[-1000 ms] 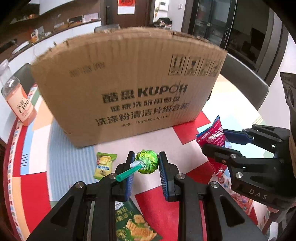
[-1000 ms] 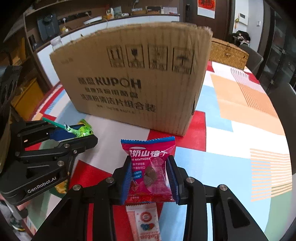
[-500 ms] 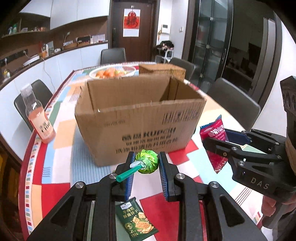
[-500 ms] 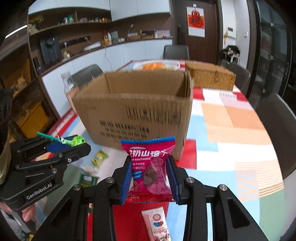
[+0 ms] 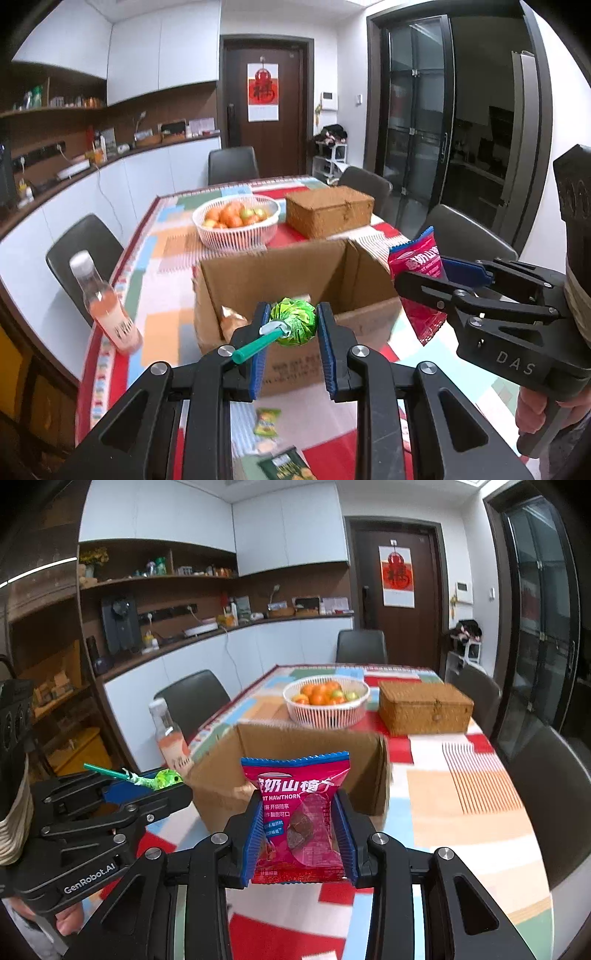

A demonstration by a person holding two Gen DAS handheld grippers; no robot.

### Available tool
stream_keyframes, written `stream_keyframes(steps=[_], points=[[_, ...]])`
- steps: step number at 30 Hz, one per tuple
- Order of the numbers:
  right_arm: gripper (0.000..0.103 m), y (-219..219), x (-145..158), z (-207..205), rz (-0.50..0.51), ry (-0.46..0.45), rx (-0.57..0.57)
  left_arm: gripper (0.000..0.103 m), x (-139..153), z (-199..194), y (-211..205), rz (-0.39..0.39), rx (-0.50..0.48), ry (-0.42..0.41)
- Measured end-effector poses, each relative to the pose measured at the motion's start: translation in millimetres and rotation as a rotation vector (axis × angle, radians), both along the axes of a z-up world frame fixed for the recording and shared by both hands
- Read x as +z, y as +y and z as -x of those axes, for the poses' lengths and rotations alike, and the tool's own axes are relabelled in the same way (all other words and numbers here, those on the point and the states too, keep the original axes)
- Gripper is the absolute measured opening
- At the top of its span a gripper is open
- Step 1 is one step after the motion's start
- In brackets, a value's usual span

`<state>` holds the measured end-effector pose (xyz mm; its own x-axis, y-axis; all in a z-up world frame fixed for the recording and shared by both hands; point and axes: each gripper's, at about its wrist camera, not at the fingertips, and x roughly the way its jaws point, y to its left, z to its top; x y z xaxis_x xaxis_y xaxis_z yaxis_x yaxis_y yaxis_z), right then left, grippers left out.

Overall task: Organize snacks
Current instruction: 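Carry the lollipop and pink pack over the box and open both tools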

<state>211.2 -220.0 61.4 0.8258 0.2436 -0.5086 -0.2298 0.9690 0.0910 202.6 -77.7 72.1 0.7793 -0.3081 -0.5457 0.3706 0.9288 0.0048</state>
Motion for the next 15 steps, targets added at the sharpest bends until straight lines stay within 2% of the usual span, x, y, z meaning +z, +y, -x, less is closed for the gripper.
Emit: stream_keyframes(steps=[5, 15], points=[[0.037, 4.8, 11.3, -16.5, 0.001, -0.018, 0.01, 0.026, 7.3, -23.0, 0.8, -0.013, 0.007, -0.008], [0.037, 9.0, 13.8, -64.3, 0.01, 0.024, 0.005, 0.026, -8.2, -85.5, 0.1, -0.03, 0.037, 0.11]])
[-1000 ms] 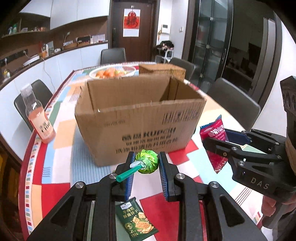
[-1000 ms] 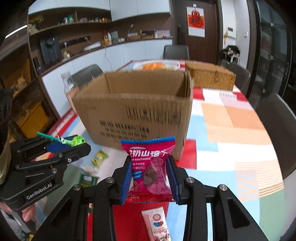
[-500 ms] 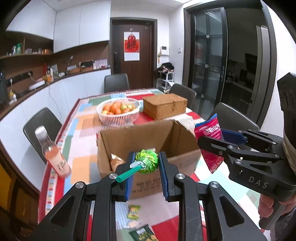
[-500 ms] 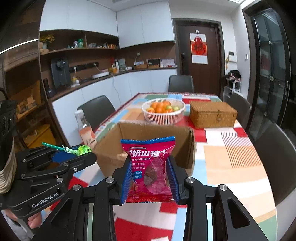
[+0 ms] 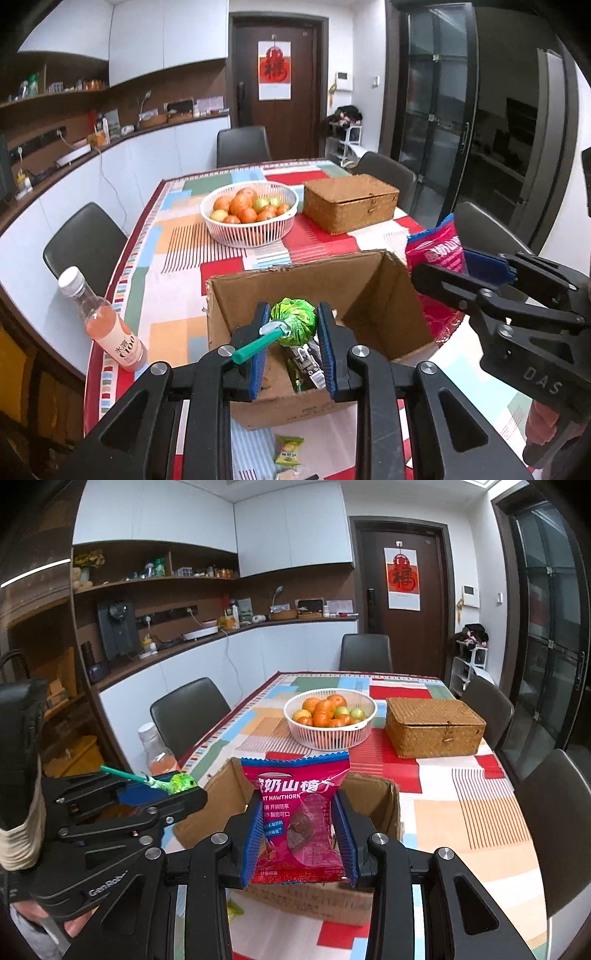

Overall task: Organize snacks
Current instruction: 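Carry the lollipop and pink pack over the box and open both tools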

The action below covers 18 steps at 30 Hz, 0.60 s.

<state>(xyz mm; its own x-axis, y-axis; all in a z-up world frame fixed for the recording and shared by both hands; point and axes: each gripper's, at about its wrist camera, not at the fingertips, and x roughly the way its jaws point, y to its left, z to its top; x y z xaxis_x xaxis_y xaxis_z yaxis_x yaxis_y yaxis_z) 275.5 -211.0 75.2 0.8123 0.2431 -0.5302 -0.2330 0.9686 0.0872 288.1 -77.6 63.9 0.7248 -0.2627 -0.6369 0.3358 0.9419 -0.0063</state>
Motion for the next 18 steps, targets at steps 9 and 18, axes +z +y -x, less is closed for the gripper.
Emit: stream_keyframes(steps=[9, 18], points=[[0.037, 1.3, -10.2, -29.7, 0.015, 0.046, -0.011, 0.026, -6.9, -32.1, -4.0, -0.023, 0.028, 0.033], [0.054, 0.0, -14.8, -28.8, 0.023, 0.058, -0.029, 0.044, -12.0, -20.1, -2.1, -0.031, 0.045, 0.04]])
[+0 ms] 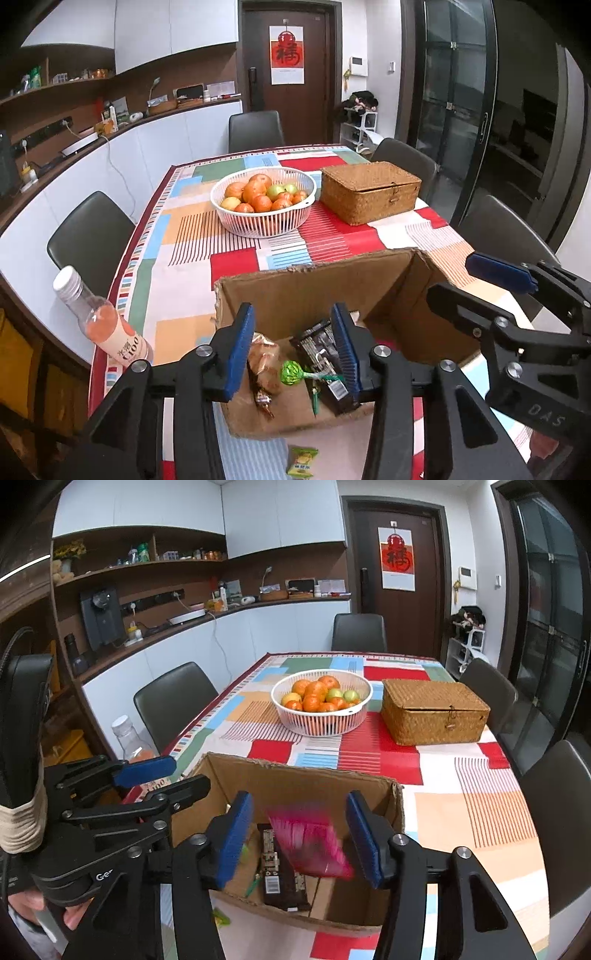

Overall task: Organize snacks
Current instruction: 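Carry the lollipop and pink pack over the box and open both tools, then grasp the green cracker pack with the left tool while the right tool grasps the stick candy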

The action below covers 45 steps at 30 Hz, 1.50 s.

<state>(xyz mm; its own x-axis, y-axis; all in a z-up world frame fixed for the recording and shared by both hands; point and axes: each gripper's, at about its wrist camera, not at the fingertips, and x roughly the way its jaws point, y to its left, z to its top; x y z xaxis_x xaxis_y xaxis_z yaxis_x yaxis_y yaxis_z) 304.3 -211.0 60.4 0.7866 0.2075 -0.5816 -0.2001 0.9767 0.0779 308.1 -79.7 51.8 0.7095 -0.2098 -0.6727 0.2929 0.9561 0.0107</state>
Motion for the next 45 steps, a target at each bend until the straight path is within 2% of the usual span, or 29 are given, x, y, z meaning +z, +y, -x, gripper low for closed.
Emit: stream_keyframes(steps=[2, 5, 8, 13, 20, 28, 32, 39, 45], points=[[0.054, 0.4, 0.3, 6.8, 0.004, -0.001, 0.004, 0.049, 0.2, 12.6, 2.1, 0.019, -0.002, -0.01], [0.054, -0.7, 0.8, 22.0, 0.01, -0.011, 0.011, 0.051, -0.1, 33.2, 5.0, 0.043, -0.006, -0.023], [0.06, -0.3, 1.6, 40.6, 0.027, -0.029, 0.012, 0.054, -0.4, 54.5, 6.1, 0.054, -0.009, -0.036], [0.06, -2.3, -0.1, 74.1, 0.048, -0.056, 0.009, 0.056, -1.6, 92.2, 6.5, 0.065, -0.009, -0.06], [0.06, -8.8, -16.7, 115.3, 0.073, -0.036, 0.017, 0.062, -14.1, 138.4, -0.8, 0.022, -0.008, -0.08], [0.06, -24.7, -70.5, 141.4, 0.077, 0.13, 0.027, 0.064, -49.3, 173.2, -18.1, -0.106, -0.042, -0.058], [0.06, -34.7, -99.6, 149.2, 0.056, 0.229, 0.012, 0.065, -73.8, 179.9, -25.6, -0.149, -0.057, -0.008], [0.06, -48.3, -141.4, 171.8, 0.046, 0.373, -0.01, 0.065, -112.0, 192.7, -40.9, -0.174, -0.121, 0.103], [0.06, -52.3, -162.5, 188.2, 0.047, 0.447, -0.026, 0.065, -134.0, 198.8, -49.6, -0.198, -0.156, 0.165]])
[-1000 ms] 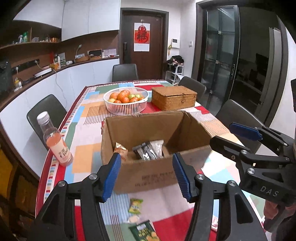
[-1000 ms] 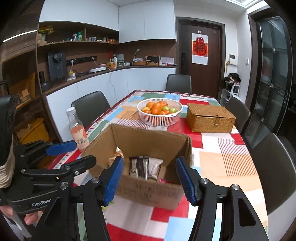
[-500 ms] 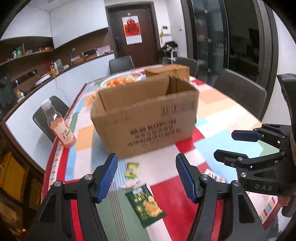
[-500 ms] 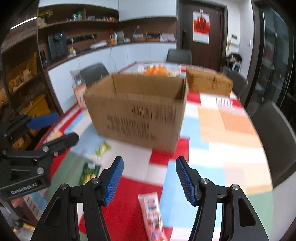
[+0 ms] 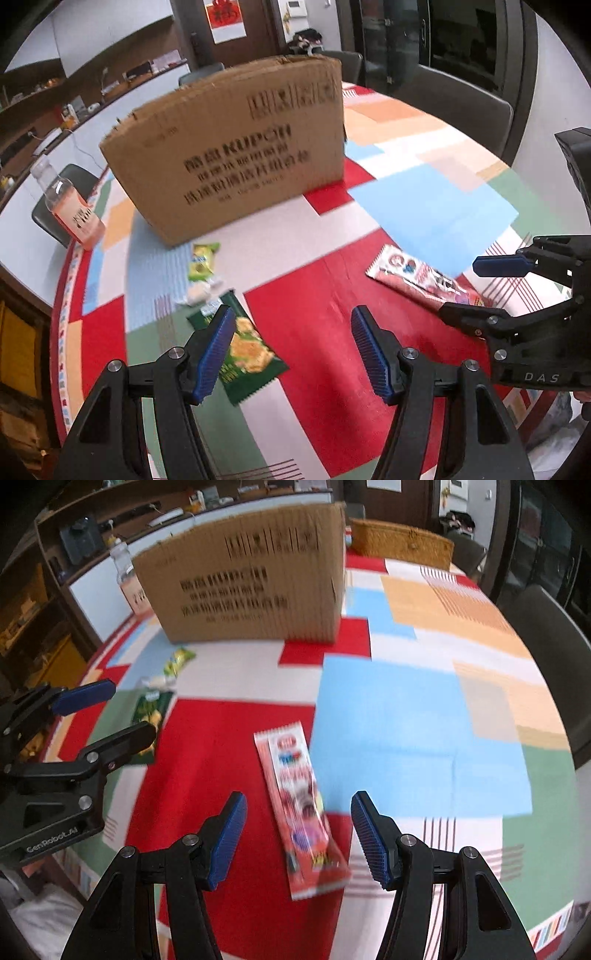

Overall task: Organize snacks
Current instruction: 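Grasp the green cracker pack with the left tool while the right tool grasps the stick candy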

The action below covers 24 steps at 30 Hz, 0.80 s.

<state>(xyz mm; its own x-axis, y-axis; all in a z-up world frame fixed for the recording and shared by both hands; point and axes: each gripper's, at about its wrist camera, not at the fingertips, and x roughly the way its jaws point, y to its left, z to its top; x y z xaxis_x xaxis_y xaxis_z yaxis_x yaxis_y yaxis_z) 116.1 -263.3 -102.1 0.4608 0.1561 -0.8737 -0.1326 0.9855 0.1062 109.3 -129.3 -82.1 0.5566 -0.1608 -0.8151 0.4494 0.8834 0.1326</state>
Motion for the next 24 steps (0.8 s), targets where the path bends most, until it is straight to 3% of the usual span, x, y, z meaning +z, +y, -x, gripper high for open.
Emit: stream_keyframes(steps=[7, 14, 18, 24], points=[[0.059, 5.7, -13.1, 2.3, 0.035, 0.012, 0.003, 0.065, -15.3, -3.0, 4.9, 0.007, 0.025, 0.064], [0.049, 14.2, -18.5, -1.4, 0.111, -0.015, 0.012, 0.065, -24.8, -7.8, 13.6, 0.015, 0.059, 0.101], [0.034, 15.3, -17.8, -2.3, 0.145, -0.023, 0.005, 0.065, -26.4, -9.4, 16.9, 0.016, 0.069, 0.107], [0.03, 15.8, -14.3, -6.1, 0.116, -0.024, -0.009, 0.065, -22.3, -12.8, 27.4, 0.03, 0.097, 0.096]])
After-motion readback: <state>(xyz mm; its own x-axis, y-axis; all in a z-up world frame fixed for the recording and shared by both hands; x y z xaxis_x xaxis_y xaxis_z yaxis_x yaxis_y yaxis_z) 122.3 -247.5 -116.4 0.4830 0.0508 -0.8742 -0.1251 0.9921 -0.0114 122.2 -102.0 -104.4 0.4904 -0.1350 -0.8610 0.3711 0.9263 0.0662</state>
